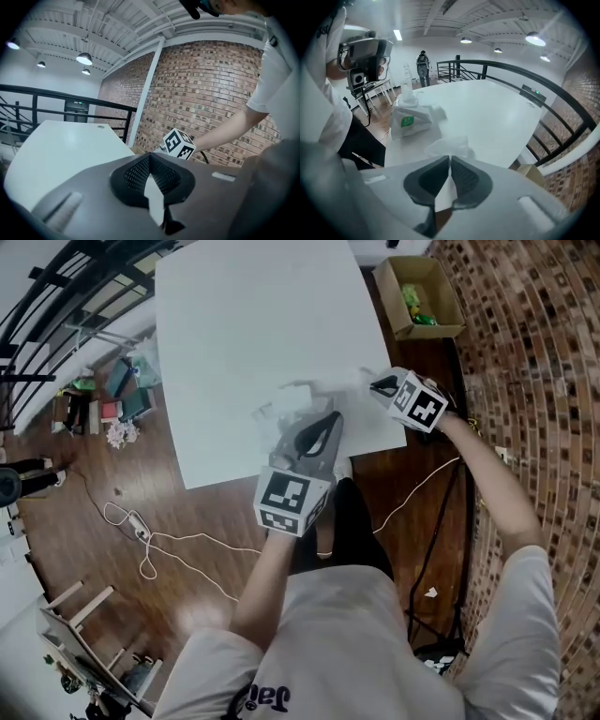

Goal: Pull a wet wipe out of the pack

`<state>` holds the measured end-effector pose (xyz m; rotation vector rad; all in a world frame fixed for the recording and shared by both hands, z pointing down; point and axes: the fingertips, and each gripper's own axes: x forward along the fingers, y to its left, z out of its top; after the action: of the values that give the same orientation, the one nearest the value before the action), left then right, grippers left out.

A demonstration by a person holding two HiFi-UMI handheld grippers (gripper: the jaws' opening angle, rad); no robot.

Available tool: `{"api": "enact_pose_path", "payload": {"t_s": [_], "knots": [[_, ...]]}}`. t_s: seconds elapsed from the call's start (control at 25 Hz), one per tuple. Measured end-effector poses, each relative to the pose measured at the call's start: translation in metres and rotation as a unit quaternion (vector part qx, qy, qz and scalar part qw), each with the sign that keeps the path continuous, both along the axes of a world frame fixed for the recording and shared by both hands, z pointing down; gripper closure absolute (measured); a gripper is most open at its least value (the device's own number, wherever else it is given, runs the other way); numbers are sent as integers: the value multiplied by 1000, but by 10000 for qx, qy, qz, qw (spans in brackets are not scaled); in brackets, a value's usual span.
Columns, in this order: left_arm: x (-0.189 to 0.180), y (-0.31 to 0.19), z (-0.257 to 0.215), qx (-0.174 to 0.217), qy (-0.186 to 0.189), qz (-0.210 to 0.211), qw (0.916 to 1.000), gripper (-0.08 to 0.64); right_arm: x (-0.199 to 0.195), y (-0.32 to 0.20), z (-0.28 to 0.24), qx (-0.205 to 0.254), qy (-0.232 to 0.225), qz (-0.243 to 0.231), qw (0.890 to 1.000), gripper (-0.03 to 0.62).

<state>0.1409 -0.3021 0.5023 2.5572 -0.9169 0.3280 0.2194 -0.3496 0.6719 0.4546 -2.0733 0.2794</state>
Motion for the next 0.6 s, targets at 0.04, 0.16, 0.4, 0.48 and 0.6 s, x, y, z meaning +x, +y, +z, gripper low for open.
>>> {"api": "enact_pose_path", "payload": {"t_s": [0.04, 0.16, 0.4, 0.48, 0.6], "knots": [[-2, 1, -1, 9, -4, 0, 10000, 545, 0, -1, -2, -6, 8, 47, 10000, 572], [-9, 6, -8, 55, 12, -4, 10000, 545, -1, -5, -20, 96, 8, 199, 9998, 525], [-28, 14, -47, 406, 136, 12, 9991, 545, -5, -8, -88, 650, 135, 151, 9977, 499], [-38, 17, -65, 535, 219, -3, 9983, 545, -10, -7, -117, 876, 129, 169, 9959, 499], [-54, 21, -94, 706, 449, -41, 9965, 545, -21, -3, -163, 1254, 79, 225, 9918, 499]]}}
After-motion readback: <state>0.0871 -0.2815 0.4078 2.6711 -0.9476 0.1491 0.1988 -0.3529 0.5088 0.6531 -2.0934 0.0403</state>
